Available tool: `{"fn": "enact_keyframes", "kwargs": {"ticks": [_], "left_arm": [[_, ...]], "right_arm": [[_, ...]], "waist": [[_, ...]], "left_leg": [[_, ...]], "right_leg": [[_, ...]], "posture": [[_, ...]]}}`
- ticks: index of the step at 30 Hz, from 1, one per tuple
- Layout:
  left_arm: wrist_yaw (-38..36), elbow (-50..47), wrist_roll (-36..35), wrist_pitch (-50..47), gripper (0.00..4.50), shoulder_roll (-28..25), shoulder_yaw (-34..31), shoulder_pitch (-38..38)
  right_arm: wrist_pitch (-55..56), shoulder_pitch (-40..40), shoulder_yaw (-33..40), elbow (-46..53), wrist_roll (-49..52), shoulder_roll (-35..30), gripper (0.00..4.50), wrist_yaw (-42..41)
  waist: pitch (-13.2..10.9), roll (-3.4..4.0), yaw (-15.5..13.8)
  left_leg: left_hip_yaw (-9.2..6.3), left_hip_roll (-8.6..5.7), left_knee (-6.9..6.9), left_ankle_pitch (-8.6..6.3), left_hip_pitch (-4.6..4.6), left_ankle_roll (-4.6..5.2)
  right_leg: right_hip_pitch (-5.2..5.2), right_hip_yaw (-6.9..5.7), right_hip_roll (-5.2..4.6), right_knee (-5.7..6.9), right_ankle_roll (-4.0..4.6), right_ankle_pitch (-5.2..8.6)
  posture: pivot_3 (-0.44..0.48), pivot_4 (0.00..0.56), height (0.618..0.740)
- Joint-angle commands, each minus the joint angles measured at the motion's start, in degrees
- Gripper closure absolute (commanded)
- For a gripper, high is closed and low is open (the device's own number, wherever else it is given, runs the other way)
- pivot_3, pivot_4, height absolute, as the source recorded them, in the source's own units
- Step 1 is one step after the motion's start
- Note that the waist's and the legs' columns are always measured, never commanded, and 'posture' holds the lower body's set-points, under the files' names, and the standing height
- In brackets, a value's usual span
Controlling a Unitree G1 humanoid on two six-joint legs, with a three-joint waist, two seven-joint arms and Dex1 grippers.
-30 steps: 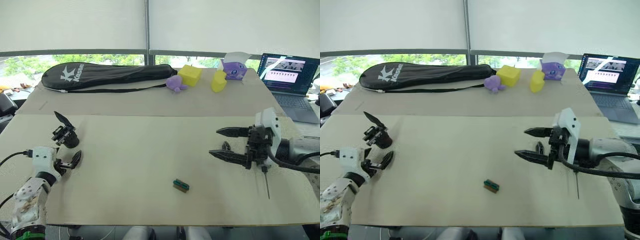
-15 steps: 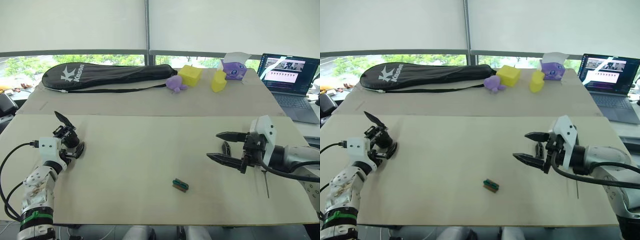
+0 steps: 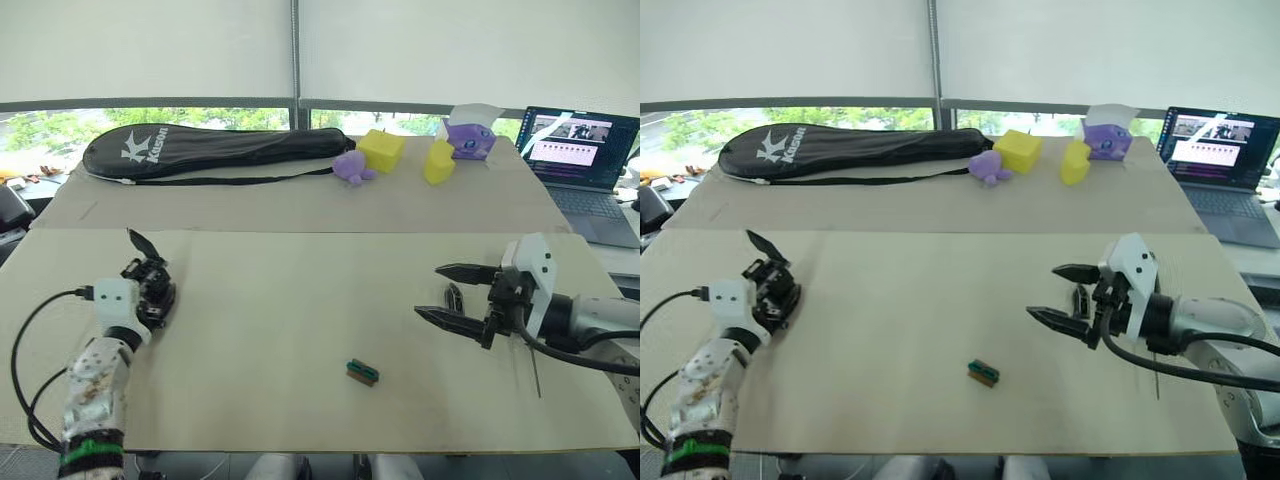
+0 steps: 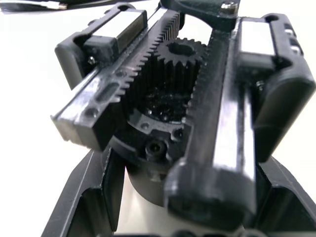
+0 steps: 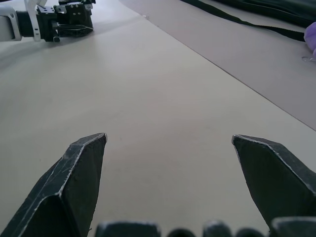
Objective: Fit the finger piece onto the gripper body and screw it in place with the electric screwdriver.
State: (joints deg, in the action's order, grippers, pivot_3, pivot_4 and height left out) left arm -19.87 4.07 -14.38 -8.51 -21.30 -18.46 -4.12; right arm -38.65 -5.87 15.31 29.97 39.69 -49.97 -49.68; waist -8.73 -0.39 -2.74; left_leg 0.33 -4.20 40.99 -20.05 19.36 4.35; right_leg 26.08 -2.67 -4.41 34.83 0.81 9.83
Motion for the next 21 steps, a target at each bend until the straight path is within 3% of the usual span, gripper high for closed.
{"fn": "enact_keyframes", "kwargs": {"ticks": [1, 5, 9, 13, 17, 21], "left_arm": [[8.88, -16.74, 1.02, -5.88, 2.13, 7.69, 6.12, 0.74], [16.80, -24.51, 6.13, -12.19, 2.13, 14.87, 12.47, 0.93], [17.10, -20.95, 10.47, -11.48, 2.13, 15.45, 17.99, -1.58], [15.77, -15.81, 10.27, -9.64, 2.13, 15.31, 18.10, -2.73], [11.16, -12.67, 7.06, -8.25, 0.21, 13.58, 16.14, -1.75], [0.03, -11.58, 2.66, -9.19, 0.10, 6.46, 14.85, -0.24]], "right_arm": [[0.86, -0.24, 0.54, 2.38, 1.01, 0.48, 0.00, 0.28], [0.66, -0.53, -0.82, 3.30, 0.89, 1.10, 0.00, 0.63], [0.48, -0.71, -2.13, 3.78, 0.80, 1.74, 0.00, 0.78], [0.85, -0.97, -3.45, 3.69, 0.20, 1.93, 0.00, 0.93], [0.93, -1.16, -4.00, 3.83, -0.03, 2.09, 0.00, 1.26], [0.98, -1.01, -4.09, 4.17, 0.00, 2.21, 0.00, 1.84]], "waist": [[-0.05, -0.08, -0.41], [-0.32, -0.54, -0.42], [-0.32, -0.55, 0.54], [-0.32, -0.55, 0.56], [-0.32, -0.55, 0.56], [-0.31, -0.52, 0.63]], "left_leg": [[0.00, -0.01, 0.04, -0.01, 0.05, 0.01], [-0.03, -0.02, 0.25, -0.02, 0.19, 0.03], [-0.05, 0.02, 0.14, 0.04, 0.13, 0.04], [-0.06, 0.02, 0.02, 0.07, 0.07, 0.05], [-0.04, 0.02, 0.07, 0.07, 0.07, 0.05], [-0.04, 0.03, 0.06, 0.07, 0.02, 0.05]], "right_leg": [[-0.02, 0.00, -0.01, -0.02, -0.05, -0.03], [0.04, 0.02, 0.03, 0.07, -0.14, -0.09], [0.10, 0.05, 0.10, 0.17, -0.13, -0.09], [0.11, 0.04, 0.10, 0.15, -0.13, -0.09], [0.10, 0.04, 0.10, 0.11, -0.13, -0.09], [0.09, 0.05, 0.09, 0.15, -0.12, -0.08]], "posture": [[0.000, 0.150, 0.740], [0.000, 0.150, 0.740], [0.000, 0.150, 0.740], [0.000, 0.150, 0.740], [0.000, 0.150, 0.740], [0.000, 0.150, 0.740]]}}
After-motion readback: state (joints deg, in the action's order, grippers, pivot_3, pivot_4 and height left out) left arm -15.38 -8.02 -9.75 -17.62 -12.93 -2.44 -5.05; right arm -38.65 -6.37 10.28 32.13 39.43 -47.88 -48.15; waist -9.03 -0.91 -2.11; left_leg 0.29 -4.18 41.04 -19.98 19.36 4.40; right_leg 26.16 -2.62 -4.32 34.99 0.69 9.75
